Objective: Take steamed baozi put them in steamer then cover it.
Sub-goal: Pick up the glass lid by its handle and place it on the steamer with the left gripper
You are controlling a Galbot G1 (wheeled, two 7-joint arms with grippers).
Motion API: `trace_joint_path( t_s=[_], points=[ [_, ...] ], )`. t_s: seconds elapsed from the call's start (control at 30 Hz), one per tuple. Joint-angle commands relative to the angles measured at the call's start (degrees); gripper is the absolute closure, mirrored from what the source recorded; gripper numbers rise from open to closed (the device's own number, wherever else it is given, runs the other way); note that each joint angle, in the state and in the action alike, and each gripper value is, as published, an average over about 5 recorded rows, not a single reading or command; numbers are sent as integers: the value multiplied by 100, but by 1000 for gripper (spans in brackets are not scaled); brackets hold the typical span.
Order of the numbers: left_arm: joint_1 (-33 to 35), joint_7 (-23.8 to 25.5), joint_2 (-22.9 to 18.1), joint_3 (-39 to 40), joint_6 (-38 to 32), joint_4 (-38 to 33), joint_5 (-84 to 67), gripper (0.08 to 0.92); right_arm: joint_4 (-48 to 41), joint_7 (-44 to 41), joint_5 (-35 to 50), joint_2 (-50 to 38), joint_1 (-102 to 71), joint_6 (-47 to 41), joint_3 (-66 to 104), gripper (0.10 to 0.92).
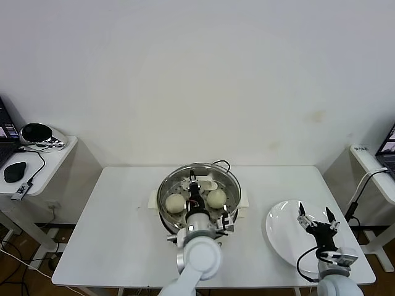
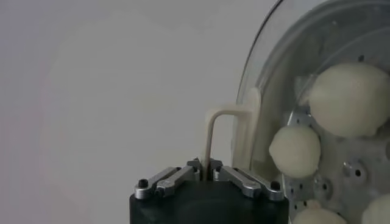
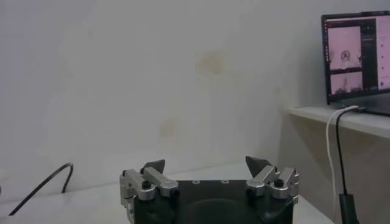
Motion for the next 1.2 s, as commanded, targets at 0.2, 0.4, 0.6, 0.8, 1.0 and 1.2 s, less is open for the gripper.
trace_joint_path(
  t_s=[0.2,0.4,0.6,0.8,1.0,1.2],
  points=[
    [12,-54,-15,-24,244,83,49,853,-21,-3,-33,14,7,19,-3,203],
    [33,-122,-14,-31,243,153,14,853,-23,-9,-32,7,13,26,-2,203],
    [62,-233,-14,-39,241,207,-72,853,-45,-10,-34,0,50,15,-6,203],
    [102,-467,-5,-72,229,284,-186,853,-10,-10,-39,1,42,15,-14,203],
    [126,-636,-6,-49,208,322,-262,853,-17,-10,-56,17,47,21,-30,203],
    [144,-756,-1,-49,161,352,-293,853,-28,-10,-73,23,44,32,-34,203]
  ],
)
